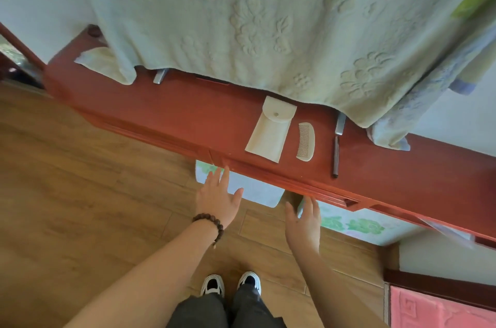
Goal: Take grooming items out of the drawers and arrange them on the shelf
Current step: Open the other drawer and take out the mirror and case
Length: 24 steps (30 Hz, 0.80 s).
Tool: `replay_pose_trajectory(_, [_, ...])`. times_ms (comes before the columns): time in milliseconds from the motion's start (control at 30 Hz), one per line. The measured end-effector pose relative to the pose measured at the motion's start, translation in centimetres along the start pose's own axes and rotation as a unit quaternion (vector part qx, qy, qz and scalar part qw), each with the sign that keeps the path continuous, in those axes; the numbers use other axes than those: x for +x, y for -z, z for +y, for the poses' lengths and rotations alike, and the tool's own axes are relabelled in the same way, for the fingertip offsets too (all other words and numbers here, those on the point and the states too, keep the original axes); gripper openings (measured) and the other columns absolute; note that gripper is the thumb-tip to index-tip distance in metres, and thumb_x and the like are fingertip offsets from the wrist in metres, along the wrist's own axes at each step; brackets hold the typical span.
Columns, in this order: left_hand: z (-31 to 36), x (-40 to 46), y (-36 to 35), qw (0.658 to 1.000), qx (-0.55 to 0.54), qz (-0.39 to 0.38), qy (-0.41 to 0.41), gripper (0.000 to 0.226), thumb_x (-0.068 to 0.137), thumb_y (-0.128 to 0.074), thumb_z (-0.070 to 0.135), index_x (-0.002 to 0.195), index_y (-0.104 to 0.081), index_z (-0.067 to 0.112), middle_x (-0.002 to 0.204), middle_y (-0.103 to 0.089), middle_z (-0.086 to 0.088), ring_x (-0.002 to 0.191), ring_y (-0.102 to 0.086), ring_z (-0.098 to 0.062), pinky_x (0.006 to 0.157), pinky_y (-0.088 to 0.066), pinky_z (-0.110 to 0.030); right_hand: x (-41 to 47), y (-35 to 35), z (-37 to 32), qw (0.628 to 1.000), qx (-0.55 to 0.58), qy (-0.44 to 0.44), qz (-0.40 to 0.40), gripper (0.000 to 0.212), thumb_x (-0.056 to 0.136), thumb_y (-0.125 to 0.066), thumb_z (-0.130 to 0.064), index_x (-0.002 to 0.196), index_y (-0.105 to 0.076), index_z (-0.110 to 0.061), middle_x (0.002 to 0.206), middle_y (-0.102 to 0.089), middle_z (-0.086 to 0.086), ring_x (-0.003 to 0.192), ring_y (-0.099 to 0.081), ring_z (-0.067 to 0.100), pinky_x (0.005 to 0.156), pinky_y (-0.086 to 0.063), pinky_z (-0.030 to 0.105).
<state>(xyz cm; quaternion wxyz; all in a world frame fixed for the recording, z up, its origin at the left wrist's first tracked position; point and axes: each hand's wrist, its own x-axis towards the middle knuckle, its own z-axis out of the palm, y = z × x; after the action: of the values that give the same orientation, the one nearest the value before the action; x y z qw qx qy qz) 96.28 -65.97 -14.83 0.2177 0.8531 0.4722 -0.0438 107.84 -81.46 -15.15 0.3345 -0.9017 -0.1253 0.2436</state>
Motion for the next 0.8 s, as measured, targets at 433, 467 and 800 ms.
replay_pose_trajectory(433, [-8.2,-0.9,6.5,0.998,0.028,0.059,0.026,0.07,0.093,-0.034,0.056,0.152,-0.01,0.027,0.16,-0.011,0.002,0.148,-0.002,-0.02,0.117,-0.012,-0.047,-2.6,-7.7,-9.0,0.968,-0.158,0.173,-0.093,0.062,0.096,-0.043,-0.044,0.149,-0.017,-0.024,0.159,-0.011,0.004,0.148,-0.005,0.023,0.119,-0.013,0.044])
replay_pose_trajectory(467, [-9.4,-0.4,7.1,0.997,0.026,0.062,0.031,0.07,0.093,-0.034,0.056,0.152,-0.01,0.027,0.16,-0.011,0.002,0.148,-0.001,-0.02,0.117,-0.012,-0.047,-2.8,-8.7,-9.6,0.967,-0.162,0.171,-0.095,0.062,0.096,-0.043,-0.044,0.149,-0.017,-0.025,0.159,-0.01,0.004,0.148,-0.005,0.023,0.119,-0.013,0.044])
replay_pose_trajectory(800, [-25.4,7.0,12.5,1.0,0.003,0.027,-0.002,0.071,0.092,-0.035,0.057,0.151,-0.013,0.026,0.16,-0.013,0.004,0.148,-0.003,-0.019,0.117,-0.017,-0.049,-5.2,-21.0,-18.4,0.986,-0.138,0.083,-0.053,0.062,0.095,-0.047,-0.038,0.148,-0.019,-0.025,0.158,-0.013,0.008,0.145,-0.015,0.027,0.117,-0.021,0.043])
